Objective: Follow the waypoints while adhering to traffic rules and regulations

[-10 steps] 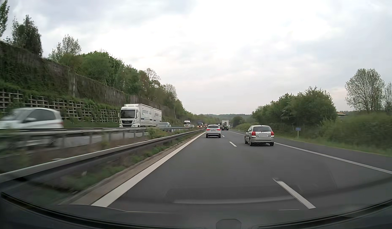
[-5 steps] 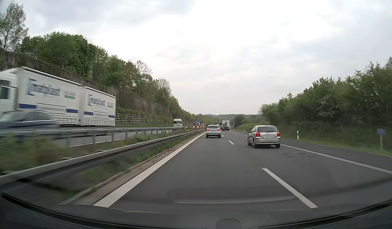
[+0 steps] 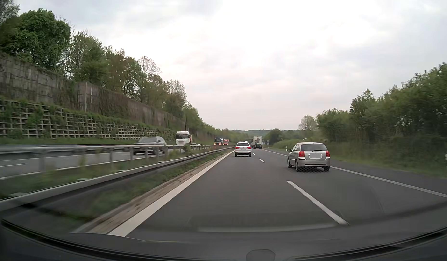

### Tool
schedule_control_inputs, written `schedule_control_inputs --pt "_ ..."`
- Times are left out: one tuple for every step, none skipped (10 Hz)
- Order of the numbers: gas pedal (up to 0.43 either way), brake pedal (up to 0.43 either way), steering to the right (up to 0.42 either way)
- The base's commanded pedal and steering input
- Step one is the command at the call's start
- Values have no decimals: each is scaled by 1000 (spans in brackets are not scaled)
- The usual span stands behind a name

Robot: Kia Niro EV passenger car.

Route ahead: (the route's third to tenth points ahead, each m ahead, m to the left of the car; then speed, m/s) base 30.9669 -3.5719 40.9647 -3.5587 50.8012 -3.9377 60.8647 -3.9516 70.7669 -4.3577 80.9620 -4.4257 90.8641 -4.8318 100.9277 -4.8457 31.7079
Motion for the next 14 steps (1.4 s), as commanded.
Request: schedule_control_inputs --pt "197 0 1" --pt "197 0 1" --pt "197 0 1" --pt "197 0 1" --pt "197 0 1" --pt "197 0 1" --pt "197 0 1" --pt "197 0 1" --pt "197 0 1" --pt "197 0 1" --pt "197 0 1" --pt "197 0 1" --pt "197 0 1" --pt "197 0 1"
